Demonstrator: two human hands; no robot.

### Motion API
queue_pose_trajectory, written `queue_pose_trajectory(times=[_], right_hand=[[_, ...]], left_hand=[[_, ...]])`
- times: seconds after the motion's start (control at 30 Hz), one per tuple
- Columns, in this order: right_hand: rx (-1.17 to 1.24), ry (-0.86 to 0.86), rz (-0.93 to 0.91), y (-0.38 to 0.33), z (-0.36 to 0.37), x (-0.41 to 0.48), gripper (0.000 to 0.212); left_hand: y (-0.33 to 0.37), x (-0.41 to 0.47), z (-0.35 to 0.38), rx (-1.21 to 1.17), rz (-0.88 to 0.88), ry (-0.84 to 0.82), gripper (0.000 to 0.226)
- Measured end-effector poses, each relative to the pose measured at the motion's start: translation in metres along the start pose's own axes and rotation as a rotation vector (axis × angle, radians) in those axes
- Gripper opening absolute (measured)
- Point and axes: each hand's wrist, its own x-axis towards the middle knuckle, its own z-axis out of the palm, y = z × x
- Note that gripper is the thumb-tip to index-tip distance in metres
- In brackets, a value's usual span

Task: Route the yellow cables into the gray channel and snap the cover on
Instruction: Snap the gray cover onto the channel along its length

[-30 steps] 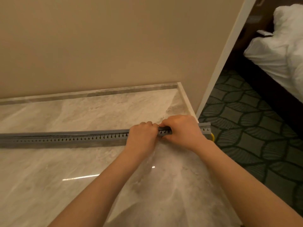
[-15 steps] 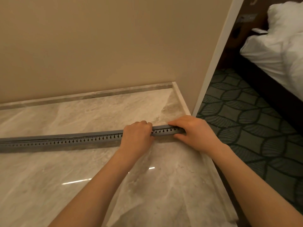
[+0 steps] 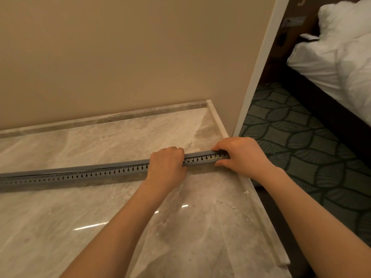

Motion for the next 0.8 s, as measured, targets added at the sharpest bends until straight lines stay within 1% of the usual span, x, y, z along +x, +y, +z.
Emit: queue_pose_trajectory(times=[0.17, 0.33, 0.47, 0.6, 0.8], right_hand=[[0.019, 0.030, -0.009, 0.001, -0.002, 0.001, 0.030], [0.042, 0.041, -0.002, 0.001, -0.003, 0.001, 0.029], [0.052, 0.047, 0.005, 0.001, -0.003, 0.001, 0.030], [0.063, 0.085, 0.003, 0.002, 0.000, 0.001, 0.024], [0.121, 0.185, 0.000, 0.003, 0.009, -0.007, 0.018]], left_hand=[[0.004, 0.000, -0.001, 0.036, -0.009, 0.009, 0.013], [0.011, 0.002, -0.002, 0.103, 0.017, 0.008, 0.009], [0.020, 0.003, -0.003, 0.053, 0.060, 0.012, 0.013], [0.041, 0.008, -0.001, -0.052, 0.143, 0.049, 0.016], [0.052, 0.012, 0.006, -0.030, 0.168, 0.090, 0.018]])
